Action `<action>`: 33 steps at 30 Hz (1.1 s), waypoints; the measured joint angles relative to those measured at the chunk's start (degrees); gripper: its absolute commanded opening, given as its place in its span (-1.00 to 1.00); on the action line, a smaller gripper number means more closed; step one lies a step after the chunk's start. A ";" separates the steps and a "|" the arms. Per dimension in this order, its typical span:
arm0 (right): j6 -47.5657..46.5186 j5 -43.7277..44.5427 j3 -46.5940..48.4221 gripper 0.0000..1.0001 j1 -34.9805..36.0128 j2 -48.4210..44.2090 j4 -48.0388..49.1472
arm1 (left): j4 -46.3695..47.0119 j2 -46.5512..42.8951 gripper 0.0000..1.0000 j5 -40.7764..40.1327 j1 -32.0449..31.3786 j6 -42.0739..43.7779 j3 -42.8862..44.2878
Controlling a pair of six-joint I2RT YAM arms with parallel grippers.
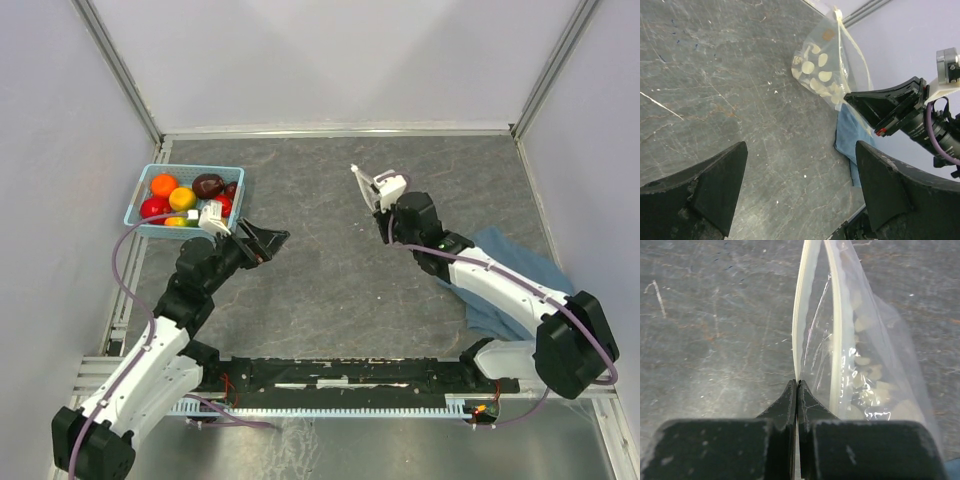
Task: Place the food in the zip-top bag and seal the zipper
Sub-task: Open the zipper of the food storage bag.
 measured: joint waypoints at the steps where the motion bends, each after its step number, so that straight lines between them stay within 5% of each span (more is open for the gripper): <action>1: 0.68 -0.04 -0.44 -0.97 1.09 0.00 0.31 | 0.74 0.42 0.86 0.52 0.00 -0.81 -0.46; 33: 14.62 -0.28 -5.44 -0.96 17.05 3.39 12.02 | 24.79 23.80 0.31 0.74 -7.61 -11.63 -5.07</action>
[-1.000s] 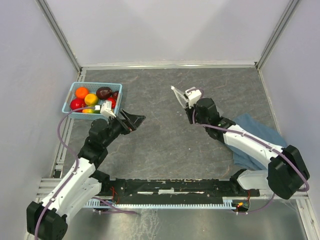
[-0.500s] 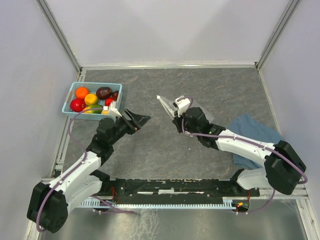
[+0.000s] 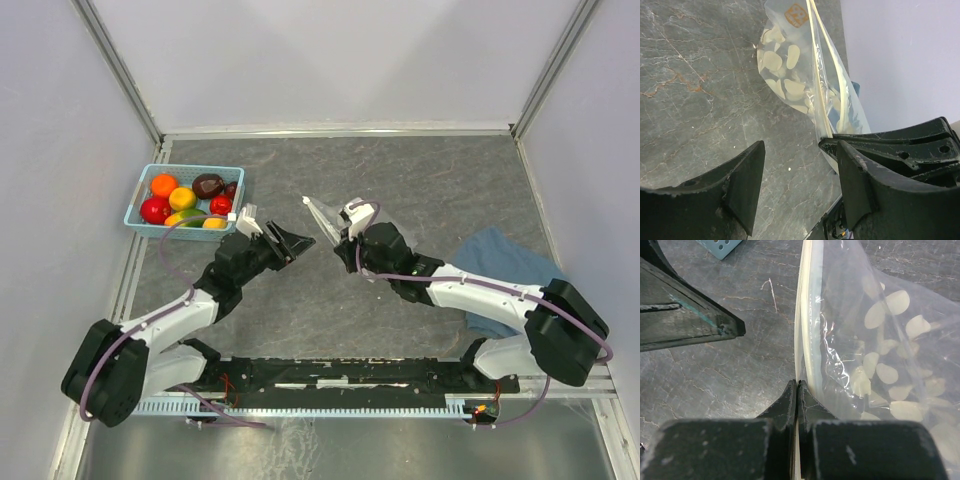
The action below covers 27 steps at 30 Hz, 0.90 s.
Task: Place the food in the zip-top bag and seal the zipper
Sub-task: Open the zipper of the food storage bag.
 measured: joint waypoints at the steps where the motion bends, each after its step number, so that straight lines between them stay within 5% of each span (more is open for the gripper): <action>1: 0.28 -0.02 -0.07 -0.96 0.17 0.04 0.11 | 0.42 0.70 0.31 -0.13 -0.17 -0.02 0.11; 27: 1.31 -1.64 -0.63 -0.97 1.95 1.57 2.05 | 4.17 13.88 -0.17 -1.97 -1.84 -0.02 6.64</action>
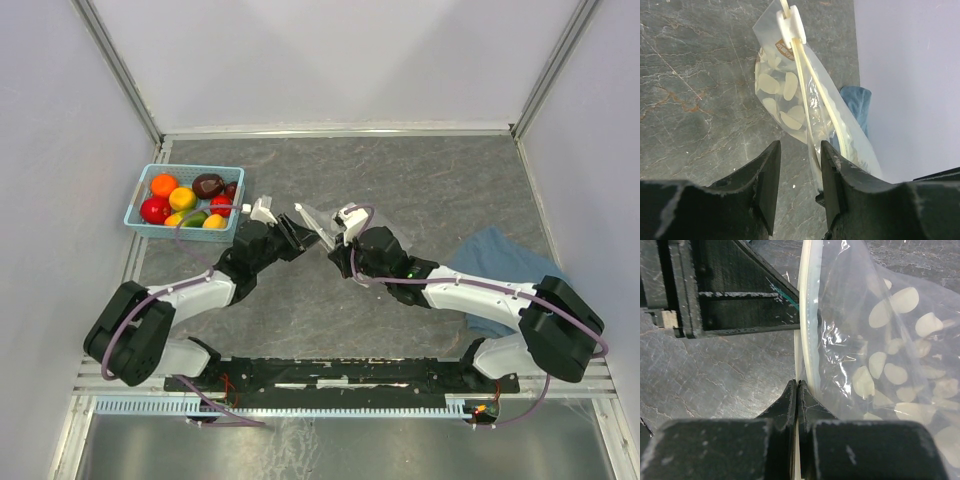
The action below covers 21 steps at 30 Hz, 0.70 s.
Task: Place the food in the zip-top bag and seal the zipper
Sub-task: Open the zipper of the food storage bag.
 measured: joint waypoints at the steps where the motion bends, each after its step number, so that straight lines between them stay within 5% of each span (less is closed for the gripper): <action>1: 0.00 -0.09 0.00 -0.96 0.00 0.02 0.02 | 0.35 0.39 -0.20 0.00 -0.11 0.00 0.00; 11: -0.15 -1.16 0.00 -0.94 0.15 0.20 -0.09 | 2.32 2.01 -0.73 -0.02 -1.81 0.00 0.31; 15: -0.42 -1.81 0.02 -0.72 0.15 0.39 -0.59 | 2.43 1.75 -0.93 -0.24 -2.14 0.02 0.42; 21: -1.97 -3.13 0.98 -0.32 0.15 -0.57 -3.69 | 0.33 -1.49 -0.95 -2.75 -3.17 0.44 0.55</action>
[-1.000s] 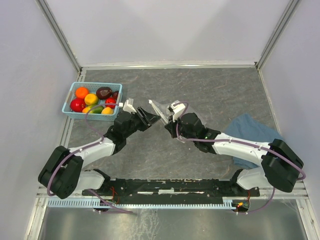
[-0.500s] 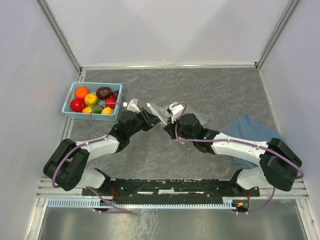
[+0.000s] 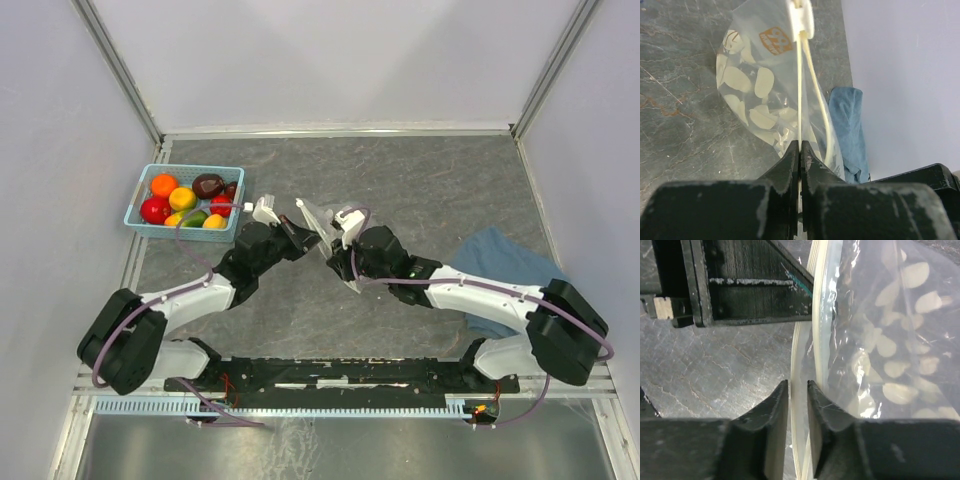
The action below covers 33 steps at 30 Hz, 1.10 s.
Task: Place the food in the zip-top bag and seal the zipper
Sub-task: Open the zipper of the food storage bag.
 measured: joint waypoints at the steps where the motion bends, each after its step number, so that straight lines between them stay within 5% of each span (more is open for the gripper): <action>1: -0.24 -0.20 0.11 -0.27 0.02 -0.57 -0.76 | -0.39 -0.68 -0.95 -0.50 -0.17 0.37 0.04; 15: -6.49 1.16 6.60 0.41 1.05 -10.82 -12.41 | -13.42 -6.60 -0.95 -11.13 -6.32 7.17 5.86; 33: -9.62 13.03 7.06 0.65 4.26 -4.46 -13.46 | -19.41 -8.41 -0.95 -15.80 -9.70 8.98 7.43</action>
